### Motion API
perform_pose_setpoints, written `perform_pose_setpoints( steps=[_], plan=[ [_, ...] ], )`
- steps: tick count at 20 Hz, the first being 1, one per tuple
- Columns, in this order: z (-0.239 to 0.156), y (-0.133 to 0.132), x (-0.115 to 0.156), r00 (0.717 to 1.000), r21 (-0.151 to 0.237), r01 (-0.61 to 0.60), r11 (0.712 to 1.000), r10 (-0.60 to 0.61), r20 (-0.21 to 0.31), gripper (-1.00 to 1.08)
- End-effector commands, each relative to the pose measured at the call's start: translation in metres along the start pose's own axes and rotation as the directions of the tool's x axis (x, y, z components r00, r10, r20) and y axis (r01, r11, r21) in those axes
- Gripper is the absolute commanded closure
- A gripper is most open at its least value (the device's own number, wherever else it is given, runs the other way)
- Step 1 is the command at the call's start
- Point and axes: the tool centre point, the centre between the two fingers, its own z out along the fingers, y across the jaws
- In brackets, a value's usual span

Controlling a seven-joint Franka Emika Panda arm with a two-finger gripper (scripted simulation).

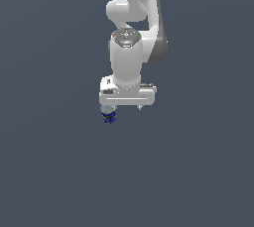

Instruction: Pick up the object and move it to a goal position.

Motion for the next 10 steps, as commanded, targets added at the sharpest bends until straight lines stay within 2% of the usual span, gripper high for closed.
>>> perform_pose_setpoints(
  steps=[1,10],
  plan=[
    [0.0,0.0,0.0,1.0,0.0,0.0,1.0,0.0,0.0,-0.92],
    [-0.012,0.026,-0.005,0.999,-0.019,-0.034,0.999,0.034,0.005,-0.92]
  ],
)
